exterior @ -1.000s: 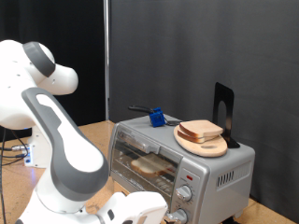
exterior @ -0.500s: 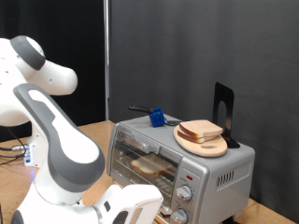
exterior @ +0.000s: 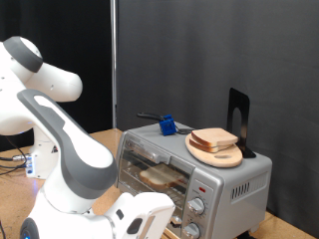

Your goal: Make a piece of toast with the oven

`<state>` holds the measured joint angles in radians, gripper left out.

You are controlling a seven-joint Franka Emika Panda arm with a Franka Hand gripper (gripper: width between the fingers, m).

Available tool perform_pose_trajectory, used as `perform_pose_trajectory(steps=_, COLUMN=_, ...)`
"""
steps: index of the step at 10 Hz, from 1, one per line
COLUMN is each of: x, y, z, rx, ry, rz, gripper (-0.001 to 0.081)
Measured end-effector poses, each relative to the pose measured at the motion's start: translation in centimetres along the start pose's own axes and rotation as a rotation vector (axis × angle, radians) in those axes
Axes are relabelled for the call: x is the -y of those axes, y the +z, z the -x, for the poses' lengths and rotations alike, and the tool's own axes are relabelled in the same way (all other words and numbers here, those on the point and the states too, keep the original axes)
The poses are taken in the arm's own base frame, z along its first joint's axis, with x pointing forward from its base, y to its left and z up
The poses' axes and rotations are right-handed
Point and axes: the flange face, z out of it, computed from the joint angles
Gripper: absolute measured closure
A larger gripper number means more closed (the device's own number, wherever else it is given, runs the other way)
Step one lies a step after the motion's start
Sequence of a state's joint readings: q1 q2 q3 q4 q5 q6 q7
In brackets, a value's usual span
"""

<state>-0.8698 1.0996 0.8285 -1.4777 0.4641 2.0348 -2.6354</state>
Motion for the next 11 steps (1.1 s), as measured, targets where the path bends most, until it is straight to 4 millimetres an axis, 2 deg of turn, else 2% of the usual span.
perform_pose_trajectory(steps=4, x=-1.0, y=0.3, z=-2.7, rx=-0.029, ry=-0.146, rz=-0.056, gripper=0.0124)
perform_pose_trajectory(steps=7, x=-0.2, y=0.2, z=-4.4, rx=-0.032, ry=-0.208, rz=-0.102, gripper=0.0124)
perform_pose_trajectory(steps=9, x=0.4, y=0.1, z=-4.4, rx=0.005, ry=-0.232, rz=-0.092, gripper=0.0124)
perform_pose_trajectory(steps=11, x=0.4, y=0.6, z=-3.6, rx=0.051, ry=-0.240, rz=-0.017, gripper=0.0124)
